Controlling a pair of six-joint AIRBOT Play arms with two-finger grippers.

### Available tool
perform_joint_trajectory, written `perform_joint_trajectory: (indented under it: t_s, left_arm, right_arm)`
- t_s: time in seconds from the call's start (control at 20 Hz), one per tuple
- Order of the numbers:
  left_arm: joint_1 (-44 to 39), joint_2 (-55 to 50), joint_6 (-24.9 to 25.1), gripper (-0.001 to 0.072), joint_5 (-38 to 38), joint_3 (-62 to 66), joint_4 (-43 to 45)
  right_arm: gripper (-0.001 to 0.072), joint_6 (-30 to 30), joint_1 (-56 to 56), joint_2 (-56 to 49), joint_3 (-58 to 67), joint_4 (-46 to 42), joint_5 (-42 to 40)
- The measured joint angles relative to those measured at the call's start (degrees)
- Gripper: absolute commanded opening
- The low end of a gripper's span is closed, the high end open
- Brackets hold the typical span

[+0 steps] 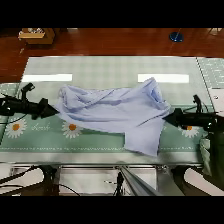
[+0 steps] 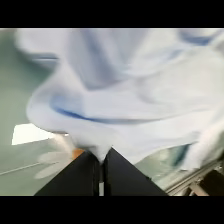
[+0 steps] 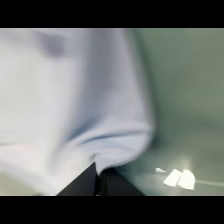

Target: Fold the shirts.

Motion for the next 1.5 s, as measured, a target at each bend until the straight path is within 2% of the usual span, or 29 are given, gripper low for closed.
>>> perform_joint_trajectory:
  t_s: [0.2,0.3,0.4,0.55,0.75,0.85,1.0,1.25,1.4,1.5]
  left_arm:
    - [0.2,8.3,3.6,0.0024,-2.8,9.9,-13.5]
    - [0.6,14.2,4.4,0.0024,-2.6,16.9,-19.8]
    - [1.1,20.2,4.6,0.0024,-0.7,24.2,-23.8]
    - [2.9,29.2,3.7,0.0024,4.5,35.3,-25.5]
    - [5.4,39.3,-4.3,0.0023,11.6,45.1,-16.2]
    - [5.7,43.2,-9.3,0.0024,11.9,47.3,-9.4]
    - [4.8,47.6,-15.2,0.0023,6.1,48.8,0.8]
    - [1.7,50.8,-17.9,0.0023,-12.7,49.6,11.4]
    - [0.3,51.1,-17.8,0.0023,-21.2,49.7,14.0]
    - [-0.3,50.9,-17.2,0.0023,-22.9,49.7,14.8]
  right_arm:
    - [0.0029,-2.8,-0.1,10.4,14.4,9.0,7.6]
    - [0.003,-2.1,-0.1,16.3,24.8,10.6,7.6]
    - [0.0029,0.5,-0.1,21.4,36.2,9.2,5.0]
    - [0.0029,8.2,-0.1,26.6,53.2,-1.2,-0.6]
    - [0.0029,19.1,-0.1,29.5,71.0,-20.9,-1.4]
    - [0.0029,22.1,-0.1,30.0,76.8,-28.3,3.2]
    - [0.0029,24.2,-0.1,30.5,81.5,-36.2,14.9]
    - [0.0028,25.0,-0.1,30.9,83.3,-38.2,31.3]
    - [0.0028,25.1,-0.1,31.0,81.4,-34.7,35.6]
    - [0.0028,24.2,-0.1,30.4,79.4,-33.4,35.8]
